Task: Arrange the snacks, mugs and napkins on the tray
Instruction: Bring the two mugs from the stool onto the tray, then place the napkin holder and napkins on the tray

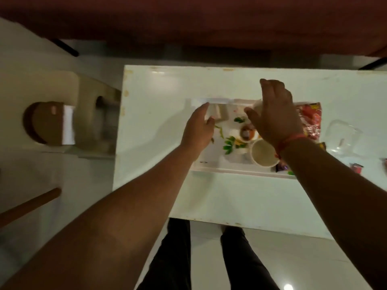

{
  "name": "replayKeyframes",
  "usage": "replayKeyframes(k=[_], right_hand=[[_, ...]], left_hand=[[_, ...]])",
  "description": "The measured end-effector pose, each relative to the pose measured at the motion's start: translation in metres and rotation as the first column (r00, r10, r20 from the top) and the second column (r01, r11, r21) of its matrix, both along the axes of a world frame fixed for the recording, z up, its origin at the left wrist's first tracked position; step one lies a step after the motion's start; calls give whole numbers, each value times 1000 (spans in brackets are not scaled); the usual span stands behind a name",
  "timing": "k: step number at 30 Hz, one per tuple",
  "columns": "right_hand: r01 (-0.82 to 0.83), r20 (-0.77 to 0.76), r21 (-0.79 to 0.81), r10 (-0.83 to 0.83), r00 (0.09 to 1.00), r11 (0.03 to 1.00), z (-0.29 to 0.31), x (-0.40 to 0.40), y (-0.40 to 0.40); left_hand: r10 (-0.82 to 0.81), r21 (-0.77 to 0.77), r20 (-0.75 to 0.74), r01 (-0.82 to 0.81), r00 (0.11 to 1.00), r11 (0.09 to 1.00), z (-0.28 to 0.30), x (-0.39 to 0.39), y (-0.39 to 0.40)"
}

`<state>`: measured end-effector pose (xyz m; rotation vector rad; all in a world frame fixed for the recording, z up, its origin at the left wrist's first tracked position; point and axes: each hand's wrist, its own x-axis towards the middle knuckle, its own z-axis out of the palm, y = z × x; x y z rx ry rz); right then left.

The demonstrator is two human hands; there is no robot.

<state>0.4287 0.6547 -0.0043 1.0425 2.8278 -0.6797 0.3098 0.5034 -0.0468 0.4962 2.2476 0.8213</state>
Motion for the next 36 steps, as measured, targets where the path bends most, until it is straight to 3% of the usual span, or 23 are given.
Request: replayKeyframes(k=[3,9,14,16,21,24,26,28,33,36], right_hand=[[-116,-22,5,116,993,993,5,-39,-41],[-280,5,-126,283,959,952,4,-150,-144],[-392,19,-247,409,912,886,2,-236,-234],[-407,-9,-307,425,905,860,3,-266,-270],[-428,-23,-402,459,888,809,3,-329,-343],[-397,8,-433,443,896,810,5,-353,-375],[-348,17,-463,400,916,815,2,-368,-393],[-326,29,-467,382,924,822,-2,-378,-404],[-127,69,-600,209,976,790,-8,-395,-415],[-58,57,-690,134,989,722,-13,-400,-420]], left_hand=[[-71,-72,-122,63,990,995,0,-39,-56],[-55,-212,-332,-18,942,977,10,-144,-170],[-247,-372,-581,16,776,928,32,-216,-259],[-253,-352,-660,7,707,936,38,-240,-291],[-110,-279,-684,-119,721,953,36,-285,-355],[115,-156,-581,-250,806,956,32,-296,-375],[312,-39,-375,-351,873,936,29,-303,-382],[387,45,-194,-385,902,922,29,-307,-384],[511,58,86,-516,855,855,30,-317,-383],[535,79,169,-552,828,830,29,-321,-382]])
